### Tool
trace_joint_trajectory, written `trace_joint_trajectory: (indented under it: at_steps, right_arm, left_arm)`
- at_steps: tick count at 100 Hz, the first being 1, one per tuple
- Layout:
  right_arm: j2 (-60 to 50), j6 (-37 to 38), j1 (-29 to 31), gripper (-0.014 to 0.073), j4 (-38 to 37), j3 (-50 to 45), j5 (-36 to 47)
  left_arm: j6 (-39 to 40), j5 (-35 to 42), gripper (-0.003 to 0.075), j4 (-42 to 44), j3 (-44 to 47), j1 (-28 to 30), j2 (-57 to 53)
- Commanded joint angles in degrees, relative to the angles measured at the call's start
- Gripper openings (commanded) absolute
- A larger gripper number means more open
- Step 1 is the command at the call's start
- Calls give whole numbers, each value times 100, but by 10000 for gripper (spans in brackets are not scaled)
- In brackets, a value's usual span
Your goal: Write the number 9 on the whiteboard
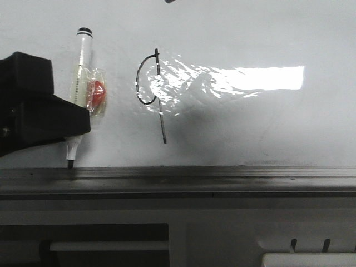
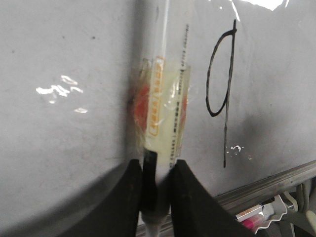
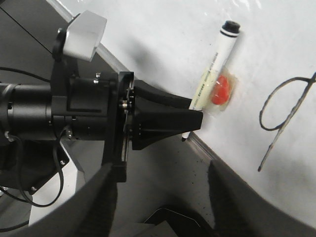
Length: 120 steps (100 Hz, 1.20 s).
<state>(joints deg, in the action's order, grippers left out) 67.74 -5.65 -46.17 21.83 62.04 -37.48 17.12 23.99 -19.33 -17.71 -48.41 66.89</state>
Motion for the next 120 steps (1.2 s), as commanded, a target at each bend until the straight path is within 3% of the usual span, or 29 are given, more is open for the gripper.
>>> trace_joint_trajectory:
  at_steps: [1,9,16,48,55,69,73,78,90,120]
  right_arm:
    - [-126,-72,-8,358,103,184,276]
    - [-126,-72,-8,358,103,184,241]
    - [-126,-72,-8,358,103,184,230]
    - [-137,-72,-8,342,4,184,364]
    - [-180,-72,-8,262,4,184,398]
    - [-382,-72,-8,2,-49,-18,689]
    - [-485,-72,-8,-69,-73,-142,847]
    - [-634,-72,-8,-72,-122,-335,1091]
    - [-1125,-72,-8,-70,-306,-982,1814]
    - [-2928,-72,-8,-70,-1013,-3227,3799]
  left_arm:
    - [29,446,167,-132,-158,-11,-54]
    - [29,497,283,-132,-158,-11,-54]
    - [29,609,331,-132,-158,-11,-54]
    - [40,920,337,386,-158,-22,-436]
    - [40,920,337,425,-158,-22,-693]
    - [28,833,332,563,-158,-22,-1317]
    - [28,771,315,687,-158,-22,-1524]
    - [28,671,258,844,-158,-22,-1772]
    - [28,658,-15,1375,-55,-22,-2380]
    - [-122,658,-20,1440,923,-22,-3683]
